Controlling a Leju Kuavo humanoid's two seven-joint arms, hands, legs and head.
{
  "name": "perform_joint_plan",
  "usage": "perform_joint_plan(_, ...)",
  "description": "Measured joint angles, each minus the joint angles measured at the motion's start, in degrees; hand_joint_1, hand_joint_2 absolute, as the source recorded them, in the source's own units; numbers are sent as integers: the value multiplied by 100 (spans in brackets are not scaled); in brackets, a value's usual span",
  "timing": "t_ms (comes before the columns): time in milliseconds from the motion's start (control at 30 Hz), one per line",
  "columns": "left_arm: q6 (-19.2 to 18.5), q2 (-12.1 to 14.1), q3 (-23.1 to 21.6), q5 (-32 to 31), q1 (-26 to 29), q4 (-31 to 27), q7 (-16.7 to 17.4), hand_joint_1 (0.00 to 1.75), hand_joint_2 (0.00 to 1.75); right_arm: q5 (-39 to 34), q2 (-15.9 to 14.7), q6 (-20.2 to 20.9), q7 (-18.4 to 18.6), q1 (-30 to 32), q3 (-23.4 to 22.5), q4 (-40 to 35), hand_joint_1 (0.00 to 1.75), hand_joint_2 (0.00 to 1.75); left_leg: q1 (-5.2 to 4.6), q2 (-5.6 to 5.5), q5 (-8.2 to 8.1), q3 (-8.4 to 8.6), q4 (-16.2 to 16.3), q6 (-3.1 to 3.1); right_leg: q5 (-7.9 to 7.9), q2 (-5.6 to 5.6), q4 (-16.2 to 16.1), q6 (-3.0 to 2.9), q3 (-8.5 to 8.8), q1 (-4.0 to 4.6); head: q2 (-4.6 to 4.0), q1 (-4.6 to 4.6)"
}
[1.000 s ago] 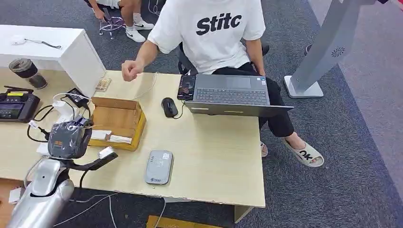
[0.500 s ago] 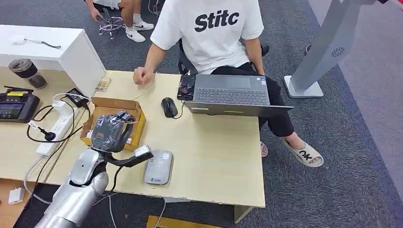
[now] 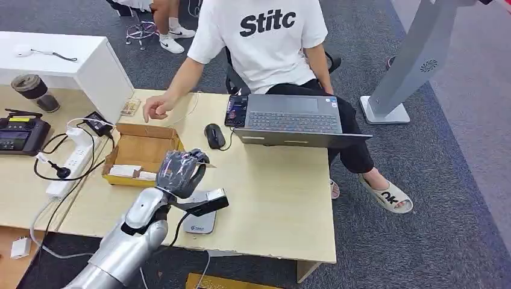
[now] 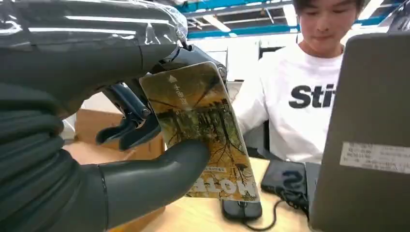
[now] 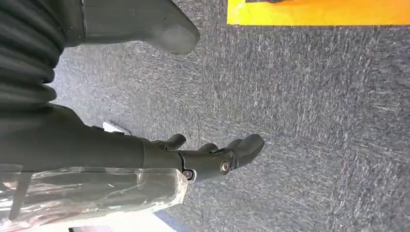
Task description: Pass the card to the sensor for recognition and then transmit it.
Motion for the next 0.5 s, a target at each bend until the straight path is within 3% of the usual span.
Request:
perform_joint_plan(333,-197,-260,-271,105,-141,470,-26,175,175,2,15,42,24,0,-9,2,0,175,0,0,0,-1,0,0,0,0,0,0,0,0,0,0)
perform_joint_plan(500,-499,-280,-363,223,-139,632,118,175,175,2,15,22,39,5,-37,2,0,175,0,0,0,-2,0,0,0,0,0,0,0,0,0,0)
